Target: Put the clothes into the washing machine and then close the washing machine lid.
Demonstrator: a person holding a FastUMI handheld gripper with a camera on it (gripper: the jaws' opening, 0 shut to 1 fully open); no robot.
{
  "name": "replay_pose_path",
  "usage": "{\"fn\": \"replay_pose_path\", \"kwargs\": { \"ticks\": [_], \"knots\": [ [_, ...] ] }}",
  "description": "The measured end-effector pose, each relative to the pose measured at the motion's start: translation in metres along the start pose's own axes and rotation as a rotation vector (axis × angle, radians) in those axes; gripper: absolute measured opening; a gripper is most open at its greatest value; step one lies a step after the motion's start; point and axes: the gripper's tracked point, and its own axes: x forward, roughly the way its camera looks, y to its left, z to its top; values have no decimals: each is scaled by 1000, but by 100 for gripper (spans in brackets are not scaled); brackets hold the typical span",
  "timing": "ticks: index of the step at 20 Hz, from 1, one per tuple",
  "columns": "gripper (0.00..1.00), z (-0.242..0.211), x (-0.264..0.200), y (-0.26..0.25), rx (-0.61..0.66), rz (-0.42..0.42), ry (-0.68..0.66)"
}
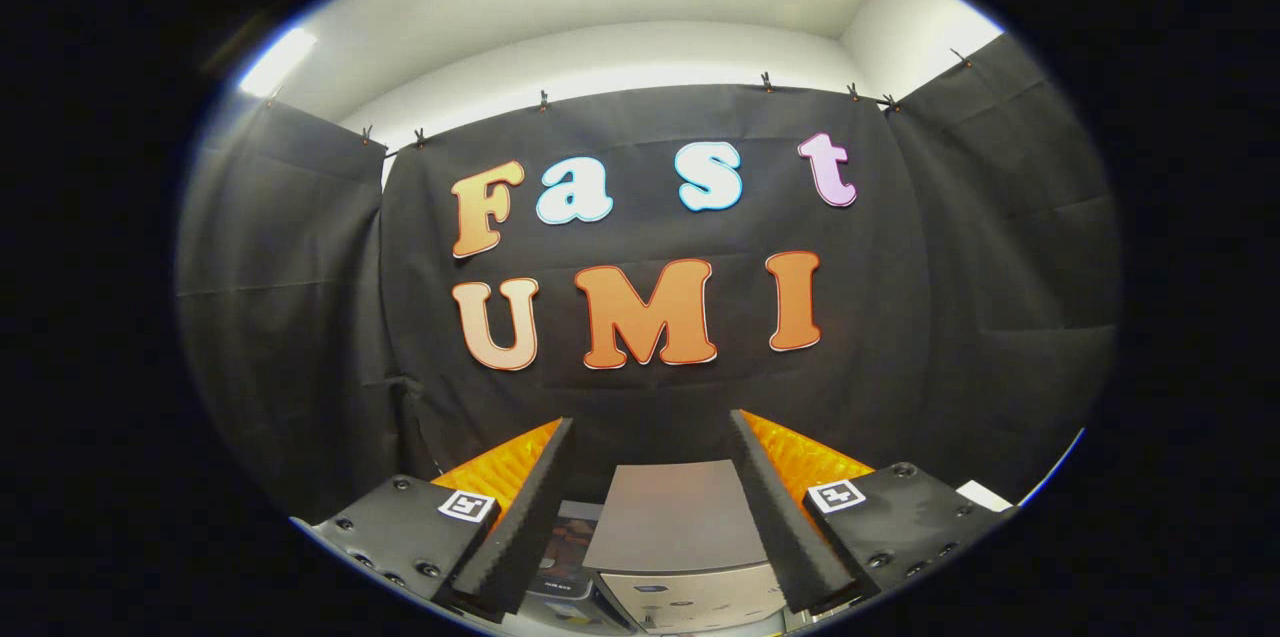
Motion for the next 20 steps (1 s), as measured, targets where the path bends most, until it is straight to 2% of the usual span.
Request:
{"fn": "replay_pose_path", "kwargs": {
  "ticks": [20],
  "knots": [
    [98, -2, 9, 17, -17, -13, -8]
  ]
}}
